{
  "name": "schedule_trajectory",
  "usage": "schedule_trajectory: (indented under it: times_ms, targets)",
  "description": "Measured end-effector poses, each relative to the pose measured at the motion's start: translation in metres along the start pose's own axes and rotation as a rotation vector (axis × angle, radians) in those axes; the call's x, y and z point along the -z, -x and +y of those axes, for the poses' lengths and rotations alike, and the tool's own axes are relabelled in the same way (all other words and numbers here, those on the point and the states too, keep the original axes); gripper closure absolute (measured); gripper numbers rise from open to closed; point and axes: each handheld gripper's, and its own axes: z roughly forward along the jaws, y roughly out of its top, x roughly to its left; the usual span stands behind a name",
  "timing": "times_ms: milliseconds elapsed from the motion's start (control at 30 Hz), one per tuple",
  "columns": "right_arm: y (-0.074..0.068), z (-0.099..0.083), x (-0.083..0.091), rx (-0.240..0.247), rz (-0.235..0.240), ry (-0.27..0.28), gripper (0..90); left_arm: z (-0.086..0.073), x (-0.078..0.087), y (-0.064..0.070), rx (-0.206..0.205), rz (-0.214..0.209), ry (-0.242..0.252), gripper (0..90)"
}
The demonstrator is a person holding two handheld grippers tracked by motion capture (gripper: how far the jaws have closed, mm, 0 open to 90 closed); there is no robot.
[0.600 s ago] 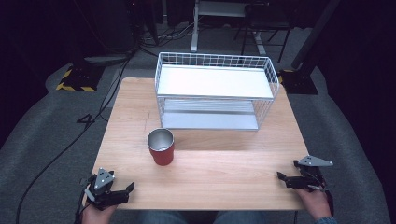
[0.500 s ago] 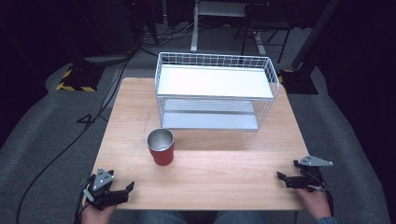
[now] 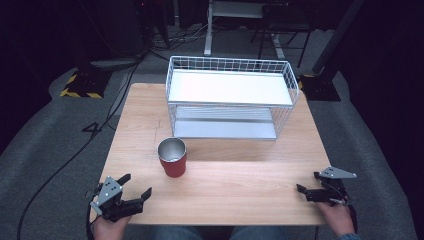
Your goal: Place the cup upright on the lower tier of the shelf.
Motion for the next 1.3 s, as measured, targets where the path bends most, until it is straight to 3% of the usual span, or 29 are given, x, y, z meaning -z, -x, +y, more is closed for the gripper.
schedule_trajectory:
  times_ms: [100, 300, 700, 1000, 1300]
  targets:
    - [0.0, 0.0, 0.0, 0.001, 0.0, 0.0, 8.6, 0.003, -0.005, 0.003, 0.003, -0.022, 0.026, 9.4]
    - [0.0, 0.0, 0.0, 0.001, 0.001, 0.001, 8.5, 0.01, -0.018, 0.005, 0.018, -0.023, 0.031, 7.1]
    - [0.0, 0.0, 0.0, 0.002, 0.002, 0.002, 8.5, 0.021, -0.04, 0.005, 0.028, 0.0, 0.035, 1.9]
    - [0.0, 0.0, 0.0, 0.002, 0.002, 0.002, 8.6, 0.026, -0.062, 0.006, 0.035, 0.008, -0.012, 0.0]
    - [0.0, 0.0, 0.0, 0.0, 0.001, 0.001, 8.7, 0.029, -0.085, 0.009, 0.028, -0.018, -0.083, 0.0]
